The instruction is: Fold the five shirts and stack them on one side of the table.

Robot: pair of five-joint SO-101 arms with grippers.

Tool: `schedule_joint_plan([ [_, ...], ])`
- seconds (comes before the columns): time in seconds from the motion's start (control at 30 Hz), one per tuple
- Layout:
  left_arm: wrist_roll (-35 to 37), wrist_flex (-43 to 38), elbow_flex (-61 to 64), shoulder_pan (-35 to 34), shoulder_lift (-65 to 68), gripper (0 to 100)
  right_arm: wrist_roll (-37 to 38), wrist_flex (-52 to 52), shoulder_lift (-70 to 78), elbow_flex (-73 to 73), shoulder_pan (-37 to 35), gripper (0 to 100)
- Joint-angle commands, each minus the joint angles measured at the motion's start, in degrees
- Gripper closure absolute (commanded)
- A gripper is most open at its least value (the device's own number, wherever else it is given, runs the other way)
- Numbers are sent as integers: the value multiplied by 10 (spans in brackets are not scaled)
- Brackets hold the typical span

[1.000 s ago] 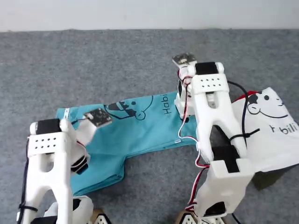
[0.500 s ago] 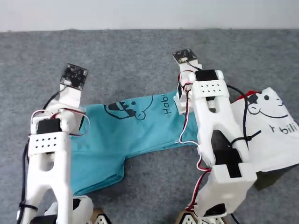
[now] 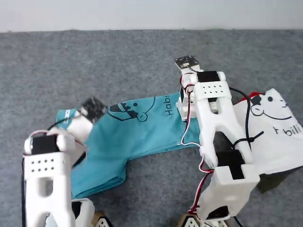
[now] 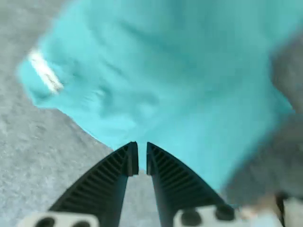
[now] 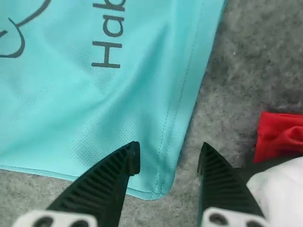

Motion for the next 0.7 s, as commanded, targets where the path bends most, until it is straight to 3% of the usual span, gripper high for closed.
schedule_joint_plan([
  [0.0, -24, 20, 42, 5, -44, 959, 6, -5, -5, 1, 6, 790],
  [0.2, -23, -4, 147, 2, -57, 963, 6, -4, -5, 1, 5, 790],
  [0.67, -22, 8, 136, 4, -58, 964, 3, -9, -4, 1, 7, 790],
])
